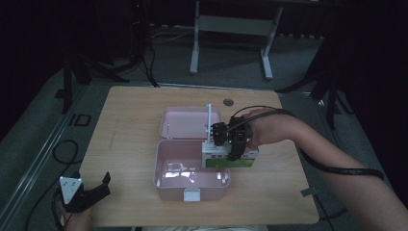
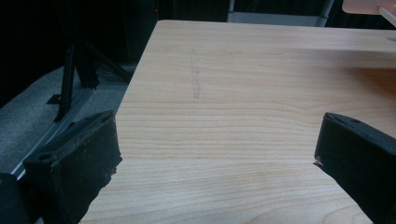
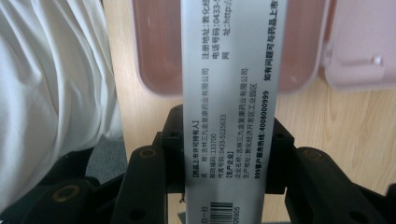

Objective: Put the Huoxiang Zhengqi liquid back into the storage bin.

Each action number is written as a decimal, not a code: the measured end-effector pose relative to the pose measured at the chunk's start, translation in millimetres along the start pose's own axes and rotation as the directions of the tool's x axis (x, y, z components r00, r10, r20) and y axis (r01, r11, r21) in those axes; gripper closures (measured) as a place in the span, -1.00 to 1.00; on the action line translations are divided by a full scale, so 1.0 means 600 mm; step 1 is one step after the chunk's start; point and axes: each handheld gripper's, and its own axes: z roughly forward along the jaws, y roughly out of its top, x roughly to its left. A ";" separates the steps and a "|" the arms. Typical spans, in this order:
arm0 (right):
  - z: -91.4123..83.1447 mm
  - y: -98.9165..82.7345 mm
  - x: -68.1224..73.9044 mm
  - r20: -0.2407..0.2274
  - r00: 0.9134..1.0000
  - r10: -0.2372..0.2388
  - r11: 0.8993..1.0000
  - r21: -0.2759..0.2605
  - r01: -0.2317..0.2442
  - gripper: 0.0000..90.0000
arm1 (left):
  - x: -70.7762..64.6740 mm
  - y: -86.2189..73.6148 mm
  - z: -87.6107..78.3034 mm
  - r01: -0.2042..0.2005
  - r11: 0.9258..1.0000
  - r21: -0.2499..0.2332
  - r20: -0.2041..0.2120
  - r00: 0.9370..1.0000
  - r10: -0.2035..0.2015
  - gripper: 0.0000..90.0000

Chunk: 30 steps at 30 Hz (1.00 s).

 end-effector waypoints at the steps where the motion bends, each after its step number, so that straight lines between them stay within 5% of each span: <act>1: 0.001 0.007 0.001 -0.003 1.000 -0.004 1.000 0.002 0.004 0.37 | 0.000 0.000 0.000 0.001 1.000 0.000 0.001 1.000 -0.001 -0.99; 7: 0.006 0.043 0.008 0.011 0.999 -0.042 0.999 0.014 0.042 0.37 | 0.000 0.000 0.000 0.003 1.000 -0.001 0.003 1.000 -0.003 -0.99; 16: 0.015 0.083 0.008 0.030 0.999 -0.035 0.999 -0.019 0.035 0.37 | 0.001 0.000 0.000 0.001 1.000 0.000 0.005 1.000 -0.001 -0.99; 30: 0.066 0.102 0.000 0.002 1.000 -0.026 0.999 -0.039 0.026 0.37 | 0.001 0.000 -0.001 -0.001 1.000 0.002 0.010 1.000 0.001 -1.00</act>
